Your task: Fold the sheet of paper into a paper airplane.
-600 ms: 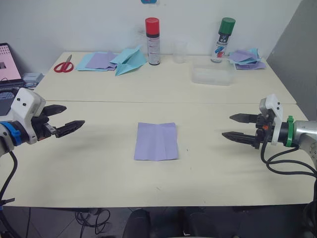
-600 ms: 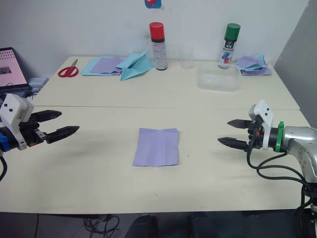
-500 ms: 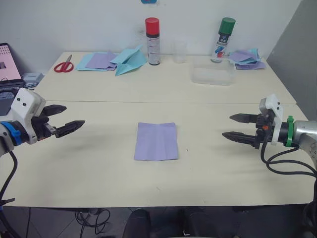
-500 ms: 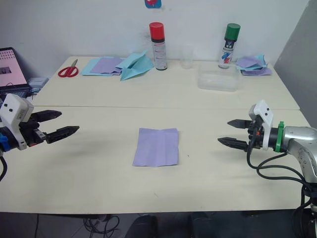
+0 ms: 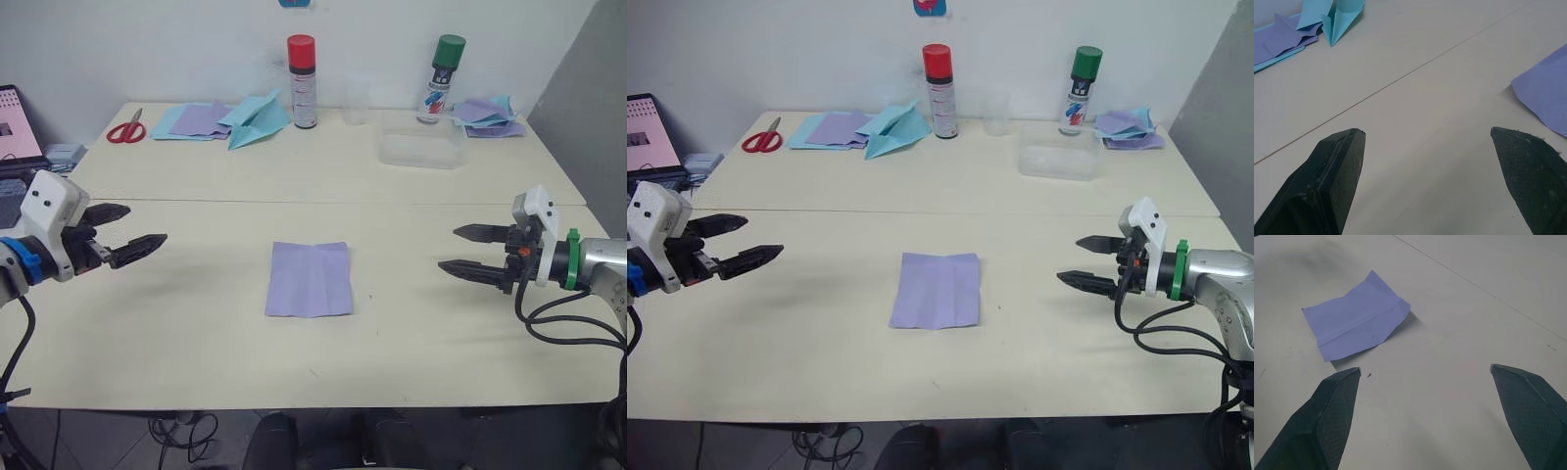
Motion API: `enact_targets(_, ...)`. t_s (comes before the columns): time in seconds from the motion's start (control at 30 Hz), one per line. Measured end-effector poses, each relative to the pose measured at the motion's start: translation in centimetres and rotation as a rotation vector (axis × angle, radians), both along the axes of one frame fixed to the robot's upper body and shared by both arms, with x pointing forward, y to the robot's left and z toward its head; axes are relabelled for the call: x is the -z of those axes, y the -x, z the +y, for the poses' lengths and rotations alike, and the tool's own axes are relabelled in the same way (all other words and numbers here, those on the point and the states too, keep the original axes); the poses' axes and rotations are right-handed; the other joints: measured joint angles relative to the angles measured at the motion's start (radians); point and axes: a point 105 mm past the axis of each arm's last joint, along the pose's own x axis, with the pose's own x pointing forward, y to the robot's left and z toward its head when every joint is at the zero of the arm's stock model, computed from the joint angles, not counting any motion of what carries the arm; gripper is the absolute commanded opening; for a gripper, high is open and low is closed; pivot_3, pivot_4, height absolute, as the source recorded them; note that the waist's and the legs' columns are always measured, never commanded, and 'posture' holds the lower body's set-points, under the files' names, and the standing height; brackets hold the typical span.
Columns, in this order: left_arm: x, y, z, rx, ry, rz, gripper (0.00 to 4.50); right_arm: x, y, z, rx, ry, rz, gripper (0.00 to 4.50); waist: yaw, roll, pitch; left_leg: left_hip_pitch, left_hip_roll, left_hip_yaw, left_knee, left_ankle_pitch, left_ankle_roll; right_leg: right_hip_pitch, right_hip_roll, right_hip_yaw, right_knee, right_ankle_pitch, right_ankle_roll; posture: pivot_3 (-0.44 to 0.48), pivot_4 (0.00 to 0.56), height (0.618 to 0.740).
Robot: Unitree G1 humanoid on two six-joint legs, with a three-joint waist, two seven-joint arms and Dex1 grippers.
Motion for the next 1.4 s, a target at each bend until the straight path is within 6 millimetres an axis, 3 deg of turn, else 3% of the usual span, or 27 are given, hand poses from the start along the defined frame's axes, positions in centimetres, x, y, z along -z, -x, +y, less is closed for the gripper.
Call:
enact_targets(0.27, 0.3, -0.2, -2.2, 0.053, 0.075, 0.005, 4.5, 0.5, -0.1, 0.6, -0.013, -0.012, 0.012, 4.43, 0.0, 0.0, 0.0, 0.0, 0.0, 0.0, 0.001, 0.0, 0.0, 0.0, 0.0, 0.0, 0.0, 0.0, 0.0, 0.0, 0.15, 0.74)
enact_targets(0.33, 0.2, -0.4, -3.7, 0.094, 0.118, -0.013, 3.9, 0.8, -0.3, 1.1, -0.017, -0.005, 0.008, 4.5, 0.0, 0.0, 0.0, 0.0, 0.0, 0.0, 0.001, 0.0, 0.0, 0.001, 0.0, 0.0, 0.0, 0.0, 0.0, 0.0, 0.15, 0.74)
enact_targets(0.43, 0.7, -1.0, -8.3, 0.219, 0.204, -0.04, 2.93, 1.1, -1.3, 2.7, -0.031, -0.002, -0.022, 4.5, 0.001, 0.0, 0.0, 0.0, -0.001, -0.001, 0.002, 0.0, 0.0, 0.002, 0.0, 0.0, 0.0, 0.001, 0.001, 0.0, 0.15, 0.74)
enact_targets(0.53, 2.4, -1.3, -12.4, 0.316, 0.212, -0.018, 1.91, 1.7, -2.4, 4.2, -0.03, -0.014, -0.038, 4.5, 0.001, 0.0, 0.0, 0.0, -0.002, -0.001, 0.003, 0.0, 0.0, 0.002, 0.003, 0.001, 0.0, 0.004, -0.002, 0.0, 0.15, 0.74)
enact_targets(0.73, 6.4, -1.9, -16.4, 0.365, 0.145, 0.018, 0.02, 3.7, -4.2, 6.0, 0.007, -0.007, -0.052, 4.5, 0.001, 0.0, 0.0, 0.0, -0.002, -0.001, 0.003, 0.0, 0.0, 0.002, 0.006, 0.001, 0.001, 0.004, -0.003, 0.0, 0.15, 0.74)
enact_targets(0.9, 10.3, -2.4, -17.7, 0.349, 0.148, 0.08, 0.02, 4.9, -5.1, 8.0, 0.011, 0.001, -0.07, 4.5, 0.002, 0.0, 0.0, 0.0, -0.002, -0.002, 0.003, 0.0, 0.0, 0.002, 0.008, 0.0, 0.001, 0.004, -0.004, 0.0, 0.15, 0.74)
enact_targets(1.07, 12.8, -2.6, -18.0, 0.329, 0.128, 0.168, 0.02, 5.0, -5.7, 9.2, 0.013, -0.011, -0.085, 4.5, 0.001, 0.0, 0.0, 0.0, -0.002, -0.002, 0.003, 0.0, 0.0, 0.002, 0.008, 0.0, 0.001, 0.004, -0.004, 0.0, 0.15, 0.74)
enact_targets(1.4, 13.4, -2.8, -18.7, 0.343, 0.062, 0.154, 0.02, 5.0, -6.6, 12.3, 0.026, -0.103, -0.055, 4.5, 0.003, 0.001, -0.002, 0.007, -0.002, -0.004, 0.003, 0.0, 0.0, 0.011, 0.007, -0.001, 0.0, 0.004, -0.004, 0.0, 0.15, 0.74)
